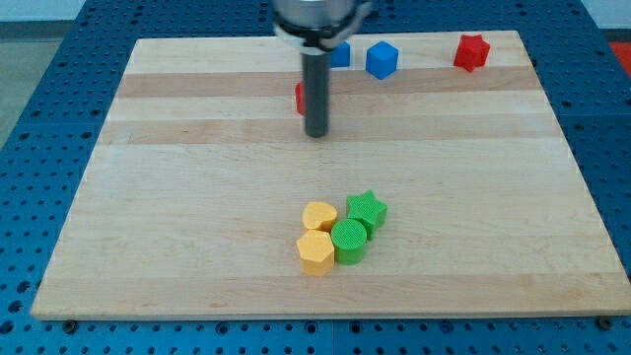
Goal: Slide the red circle closer to red star
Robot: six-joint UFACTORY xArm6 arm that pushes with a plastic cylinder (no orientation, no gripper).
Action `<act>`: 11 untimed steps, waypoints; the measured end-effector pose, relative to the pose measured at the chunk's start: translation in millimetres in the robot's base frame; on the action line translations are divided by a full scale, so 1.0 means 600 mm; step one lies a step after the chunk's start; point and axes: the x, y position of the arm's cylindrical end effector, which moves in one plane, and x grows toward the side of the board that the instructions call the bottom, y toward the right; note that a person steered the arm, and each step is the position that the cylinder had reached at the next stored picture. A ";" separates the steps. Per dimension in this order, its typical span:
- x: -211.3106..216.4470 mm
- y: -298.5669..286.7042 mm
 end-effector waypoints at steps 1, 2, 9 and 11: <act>-0.035 -0.068; -0.074 -0.082; -0.081 0.235; -0.096 0.306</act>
